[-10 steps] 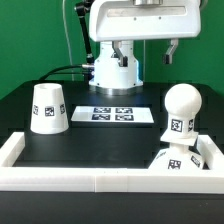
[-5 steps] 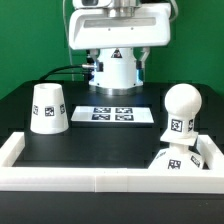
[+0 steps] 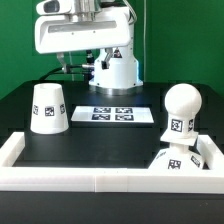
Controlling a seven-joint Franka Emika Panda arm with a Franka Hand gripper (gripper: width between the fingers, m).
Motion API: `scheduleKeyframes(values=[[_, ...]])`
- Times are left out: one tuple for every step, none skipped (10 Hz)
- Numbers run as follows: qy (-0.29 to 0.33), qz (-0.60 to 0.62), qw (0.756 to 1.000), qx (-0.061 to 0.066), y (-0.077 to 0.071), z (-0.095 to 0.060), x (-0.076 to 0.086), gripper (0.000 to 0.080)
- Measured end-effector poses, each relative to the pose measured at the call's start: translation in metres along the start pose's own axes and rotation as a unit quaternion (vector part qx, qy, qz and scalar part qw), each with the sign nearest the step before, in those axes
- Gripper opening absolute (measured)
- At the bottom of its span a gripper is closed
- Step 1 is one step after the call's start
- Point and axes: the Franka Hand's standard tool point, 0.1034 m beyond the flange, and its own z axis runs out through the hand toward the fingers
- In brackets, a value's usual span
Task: Assemble lamp
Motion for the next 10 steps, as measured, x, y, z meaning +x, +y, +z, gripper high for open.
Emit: scheduleKeyframes(values=[[0.0,0.0,1.0,0.0,0.0,0.0,0.0,0.0698],[-0.001,0.0,1.0,0.0,0.0,0.0,0.0,0.0698],[-0.001,0.0,1.0,0.0,0.0,0.001,0.0,0.0698],[-0.002,0.0,1.0,-0.001,0.003,0.001,-0.002,0.0698],[-0.007,-0.003,1.0,-0.009,0.015,0.001,-0.008,0.0698],[-0.008,-0.002,1.0,-0.01,0.026,0.002,-0.014,0.0698],[-0.01,-0.007,1.0,-0.007,0.034,0.005,-0.017,0.0698],[-0.013,-0.007,1.0,-0.004,0.037,0.009,-0.018,0.0698],[-0.016,-0.009,1.0,-0.001,0.04,0.013,-0.019,0.0698],[-0.018,-0.011,1.0,-0.001,0.044,0.016,-0.018,0.0698]])
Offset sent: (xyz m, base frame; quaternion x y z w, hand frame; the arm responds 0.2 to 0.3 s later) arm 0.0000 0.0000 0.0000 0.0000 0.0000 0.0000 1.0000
